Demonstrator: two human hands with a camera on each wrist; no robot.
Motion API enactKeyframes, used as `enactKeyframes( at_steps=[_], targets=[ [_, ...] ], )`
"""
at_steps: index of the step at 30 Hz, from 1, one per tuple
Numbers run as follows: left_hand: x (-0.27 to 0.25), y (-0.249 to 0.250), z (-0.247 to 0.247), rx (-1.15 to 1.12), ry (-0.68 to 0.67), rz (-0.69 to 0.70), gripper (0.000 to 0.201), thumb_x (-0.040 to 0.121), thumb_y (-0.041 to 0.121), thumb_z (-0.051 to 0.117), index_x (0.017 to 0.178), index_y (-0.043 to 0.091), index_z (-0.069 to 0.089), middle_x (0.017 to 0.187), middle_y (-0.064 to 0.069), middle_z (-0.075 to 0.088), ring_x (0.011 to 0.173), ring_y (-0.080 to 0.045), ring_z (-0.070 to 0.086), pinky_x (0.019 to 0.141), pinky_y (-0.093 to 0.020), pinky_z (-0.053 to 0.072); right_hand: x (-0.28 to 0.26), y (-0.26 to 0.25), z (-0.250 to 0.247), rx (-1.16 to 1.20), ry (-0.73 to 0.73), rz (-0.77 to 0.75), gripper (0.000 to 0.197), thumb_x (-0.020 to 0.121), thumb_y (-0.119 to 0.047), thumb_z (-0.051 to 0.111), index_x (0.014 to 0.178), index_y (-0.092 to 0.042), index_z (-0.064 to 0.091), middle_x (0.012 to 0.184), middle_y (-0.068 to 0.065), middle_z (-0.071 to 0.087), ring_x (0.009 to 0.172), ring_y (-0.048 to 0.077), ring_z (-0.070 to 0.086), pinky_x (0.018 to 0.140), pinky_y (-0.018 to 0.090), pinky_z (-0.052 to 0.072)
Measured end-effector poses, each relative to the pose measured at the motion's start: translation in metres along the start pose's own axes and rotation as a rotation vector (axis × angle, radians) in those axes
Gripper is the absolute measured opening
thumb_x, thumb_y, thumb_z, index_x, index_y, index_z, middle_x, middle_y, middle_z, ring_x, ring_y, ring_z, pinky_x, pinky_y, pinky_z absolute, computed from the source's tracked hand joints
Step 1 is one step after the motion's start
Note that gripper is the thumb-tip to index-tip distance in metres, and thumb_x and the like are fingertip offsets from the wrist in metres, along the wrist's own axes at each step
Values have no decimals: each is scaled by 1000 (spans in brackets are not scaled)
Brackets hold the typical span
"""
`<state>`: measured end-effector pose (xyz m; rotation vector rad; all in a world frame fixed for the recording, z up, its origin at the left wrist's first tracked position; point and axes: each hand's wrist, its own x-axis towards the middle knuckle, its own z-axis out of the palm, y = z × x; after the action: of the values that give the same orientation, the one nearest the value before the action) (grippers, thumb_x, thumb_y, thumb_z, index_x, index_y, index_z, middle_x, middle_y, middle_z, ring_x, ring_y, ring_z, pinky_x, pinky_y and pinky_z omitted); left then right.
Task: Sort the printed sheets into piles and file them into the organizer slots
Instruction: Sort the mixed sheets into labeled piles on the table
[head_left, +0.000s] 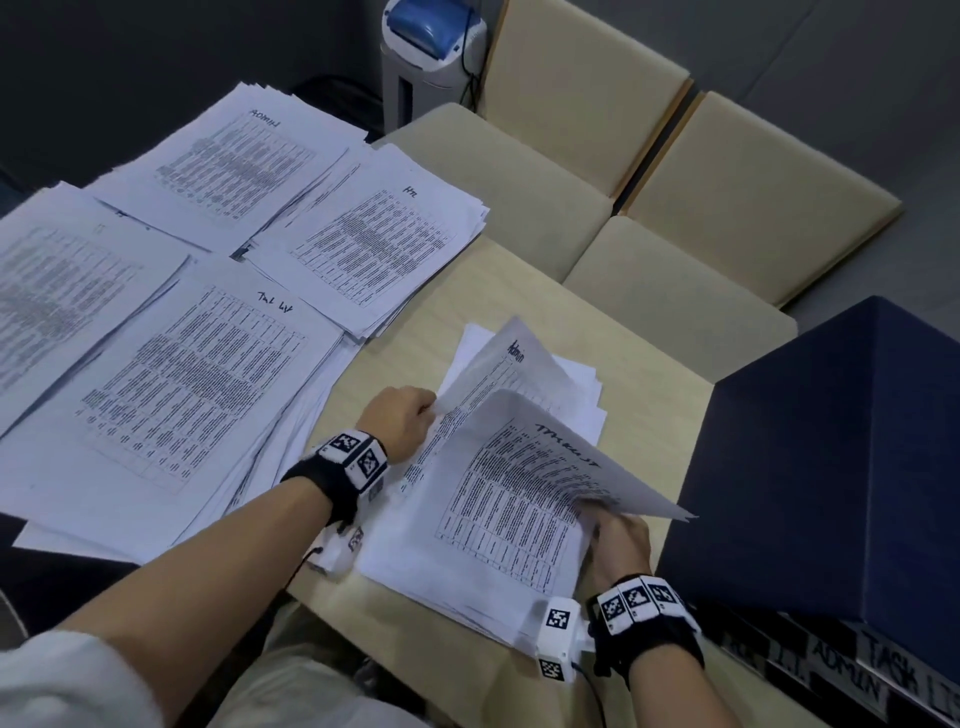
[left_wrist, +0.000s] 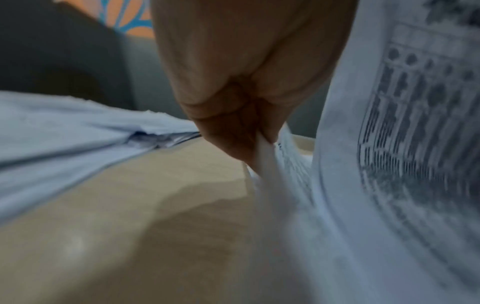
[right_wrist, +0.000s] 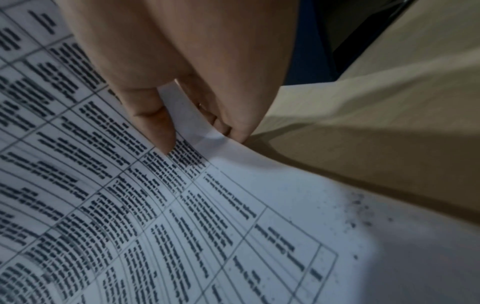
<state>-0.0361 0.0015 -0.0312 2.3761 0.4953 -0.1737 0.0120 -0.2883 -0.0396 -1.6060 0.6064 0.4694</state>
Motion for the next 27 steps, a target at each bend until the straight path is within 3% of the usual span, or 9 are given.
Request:
enactKeyframes(
  at_steps=[3, 8, 11, 14, 18, 19, 21, 24, 27],
  targets=[
    [-1, -2, -1, -265, -44, -83, 25, 82, -5, 50, 66, 14, 54, 59, -3, 46, 63, -23, 44, 56, -28, 29, 2, -3, 1, -9, 10, -1, 20, 77, -6, 72, 97, -2, 72, 94, 17, 75, 93, 37, 71, 90, 52, 55],
    [-4, -2, -2, -382, -56, -128, 40, 79, -13, 43, 60, 21, 52, 56, 3, 43, 60, -20, 42, 61, -28, 31, 2, -10, 2, 72, 49, 14, 10, 90, 4, 58, 83, -3, 61, 82, 17, 67, 63, 26, 66, 51, 26, 52],
    [-3, -4, 3, -350, -41, -178, 36, 78, -14, 43, 65, 18, 53, 60, 1, 47, 67, -24, 47, 61, -28, 33, -1, -12, 1, 122, 25, 2, 19, 89, 11, 50, 83, -3, 60, 77, 16, 63, 62, 27, 61, 52, 28, 49],
    [-5, -2, 10, -263, 18, -237, 30, 77, -9, 50, 90, 14, 61, 85, -3, 59, 83, -25, 55, 70, -30, 44, -2, -11, -3, 151, -33, -16, 23, 85, 13, 50, 83, -4, 64, 71, 12, 68, 62, 26, 67, 49, 26, 52],
    [-11, 9, 8, -156, 60, 43, 60, 68, -6, 62, 124, 15, 54, 116, 4, 56, 102, -13, 54, 86, -31, 49, -4, -14, -5, 181, -48, -57, 20, 87, 11, 52, 85, -3, 66, 65, 8, 70, 62, 26, 67, 47, 24, 53],
    [-13, 15, 6, -198, -35, 113, 53, 71, -6, 61, 119, 15, 60, 110, 5, 60, 99, -13, 56, 83, -29, 49, -3, -13, -5, 184, -45, -58, 23, 89, 11, 51, 86, -6, 66, 65, 8, 70, 59, 26, 66, 49, 26, 53],
    [-14, 21, 4, -231, -168, 164, 14, 81, 1, 61, 79, 14, 63, 76, 0, 58, 72, -17, 53, 64, -26, 41, 0, -12, -5, 182, -47, -75, 26, 89, 9, 52, 80, -12, 63, 68, 10, 69, 63, 26, 63, 57, 30, 54],
    [-10, 19, 5, -388, -171, 100, 43, 88, 21, 69, 50, 20, 48, 47, 9, 42, 44, -11, 37, 48, -21, 28, 3, -12, -5, 164, -34, -81, 24, 85, 8, 63, 78, -14, 58, 83, 15, 65, 79, 26, 61, 80, 41, 53],
    [-7, 15, 5, -486, -71, 57, 58, 75, 33, 82, 49, 20, 32, 48, 10, 24, 45, -9, 22, 46, -23, 18, 4, -13, -8, 212, -55, -62, 28, 86, 9, 65, 75, -14, 53, 87, 16, 60, 84, 26, 60, 85, 41, 52]
  ],
)
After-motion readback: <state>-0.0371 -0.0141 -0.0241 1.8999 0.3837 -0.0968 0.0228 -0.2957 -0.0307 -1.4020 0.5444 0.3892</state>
